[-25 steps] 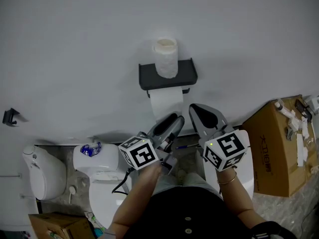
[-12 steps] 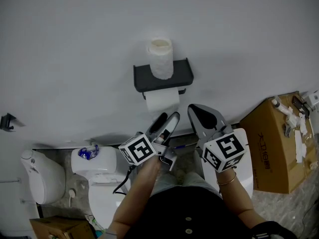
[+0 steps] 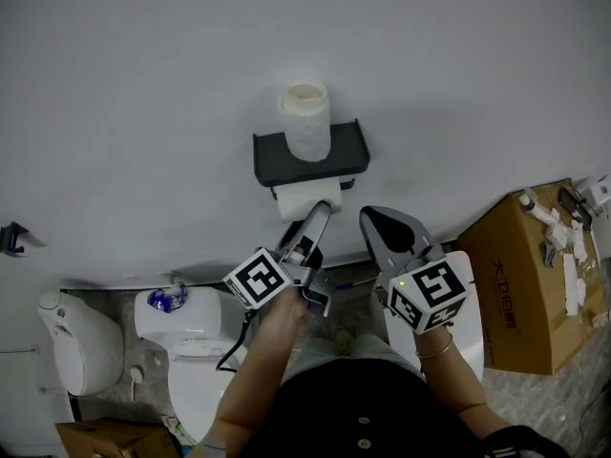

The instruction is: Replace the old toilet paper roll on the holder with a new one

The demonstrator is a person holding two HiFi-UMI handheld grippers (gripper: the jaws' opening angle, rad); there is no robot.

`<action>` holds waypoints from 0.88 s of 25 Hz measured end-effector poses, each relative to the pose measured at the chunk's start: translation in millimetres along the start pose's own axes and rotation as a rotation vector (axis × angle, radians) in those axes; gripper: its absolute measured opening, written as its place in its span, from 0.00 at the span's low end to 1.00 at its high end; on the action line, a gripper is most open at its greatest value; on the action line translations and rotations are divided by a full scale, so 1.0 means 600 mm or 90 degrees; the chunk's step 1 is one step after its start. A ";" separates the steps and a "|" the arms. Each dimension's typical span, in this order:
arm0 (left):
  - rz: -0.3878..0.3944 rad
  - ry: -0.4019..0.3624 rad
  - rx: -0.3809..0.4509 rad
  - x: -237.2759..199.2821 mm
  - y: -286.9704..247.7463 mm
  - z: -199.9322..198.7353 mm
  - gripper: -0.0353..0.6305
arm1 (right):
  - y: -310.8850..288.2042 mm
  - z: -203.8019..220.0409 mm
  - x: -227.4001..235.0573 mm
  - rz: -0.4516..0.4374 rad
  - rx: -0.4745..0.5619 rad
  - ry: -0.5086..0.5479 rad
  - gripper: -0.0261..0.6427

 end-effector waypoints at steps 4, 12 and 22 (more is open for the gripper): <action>0.039 0.042 0.009 0.013 -0.015 -0.005 0.68 | -0.004 0.002 0.004 -0.002 -0.007 0.002 0.04; 0.048 0.092 0.072 0.007 -0.025 -0.018 0.68 | -0.012 0.012 0.010 -0.009 -0.023 0.003 0.04; 0.067 0.110 0.106 0.004 -0.037 -0.033 0.68 | -0.018 0.016 0.016 -0.012 -0.026 -0.002 0.04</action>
Point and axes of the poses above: the fingertips, and each gripper's own axes: y backward along the fingers, x to its right, z out of its underside, the point moved 3 cm from there along y, backward along the fingers, and after that the axes turned 4 degrees about -z, right-handed, at the moved point
